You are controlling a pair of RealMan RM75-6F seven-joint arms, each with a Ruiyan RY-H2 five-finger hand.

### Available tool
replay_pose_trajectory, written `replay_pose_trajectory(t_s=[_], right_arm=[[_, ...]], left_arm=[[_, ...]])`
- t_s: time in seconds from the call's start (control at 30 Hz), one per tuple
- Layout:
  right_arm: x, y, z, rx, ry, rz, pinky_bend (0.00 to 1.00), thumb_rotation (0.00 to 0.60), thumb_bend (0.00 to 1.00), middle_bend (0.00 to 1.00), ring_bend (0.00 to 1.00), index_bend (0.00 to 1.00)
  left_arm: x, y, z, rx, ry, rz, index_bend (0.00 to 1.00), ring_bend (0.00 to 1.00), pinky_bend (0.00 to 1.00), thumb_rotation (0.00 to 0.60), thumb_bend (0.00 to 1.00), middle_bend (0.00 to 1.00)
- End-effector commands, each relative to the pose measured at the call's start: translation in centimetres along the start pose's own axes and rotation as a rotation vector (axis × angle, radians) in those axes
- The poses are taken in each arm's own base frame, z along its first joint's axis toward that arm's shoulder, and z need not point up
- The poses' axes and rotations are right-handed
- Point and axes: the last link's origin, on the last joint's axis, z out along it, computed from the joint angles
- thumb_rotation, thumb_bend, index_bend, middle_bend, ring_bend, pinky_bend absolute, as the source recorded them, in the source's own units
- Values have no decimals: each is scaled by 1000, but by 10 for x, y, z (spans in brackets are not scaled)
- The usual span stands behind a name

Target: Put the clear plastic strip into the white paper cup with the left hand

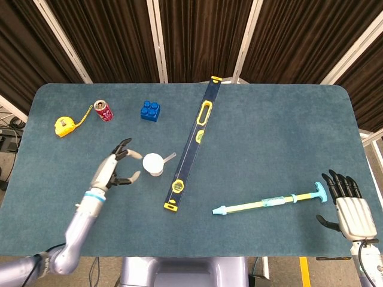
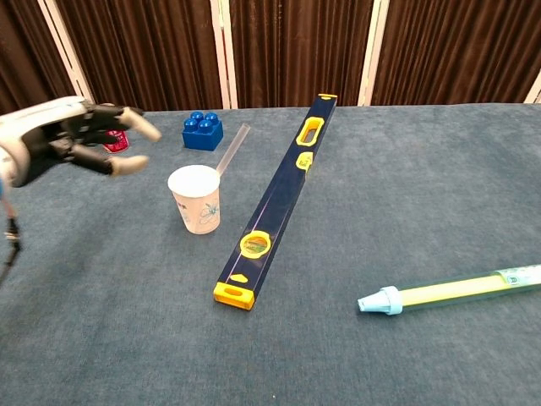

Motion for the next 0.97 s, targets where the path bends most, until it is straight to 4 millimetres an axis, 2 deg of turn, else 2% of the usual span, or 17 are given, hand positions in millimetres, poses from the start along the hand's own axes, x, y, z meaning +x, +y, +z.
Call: replay_pose_trajectory(t_s=[0.03, 0.17, 0.37, 0.53, 0.67, 0.97], right_arm=[[0, 0, 0, -1, 0, -1, 0, 600, 153, 0, 0, 44], [0, 0, 0, -3, 1, -7, 0, 600, 153, 0, 0, 44], [-1, 0, 1, -7, 1, -9, 0, 600, 153, 0, 0, 44], [-1, -1, 1, -5, 0, -8, 0, 600, 152, 0, 0, 44], [-1, -1, 1, -4, 2, -10, 0, 600, 153, 0, 0, 44], [-1, -2, 2, -11, 7, -15, 0, 600, 152, 0, 0, 44]], left_arm=[[37, -26, -47, 74, 26, 454, 321, 0, 0, 600, 369, 0], [60, -38, -87, 130, 47, 734, 253, 0, 0, 600, 297, 0], [79, -54, -129, 127, 125, 872, 162, 0, 0, 600, 274, 0], [85, -68, -156, 139, 119, 908, 88, 0, 0, 600, 219, 0], [87, -71, -165, 125, 131, 911, 78, 0, 0, 600, 215, 0], [89, -73, -166, 117, 134, 881, 76, 0, 0, 600, 216, 0]])
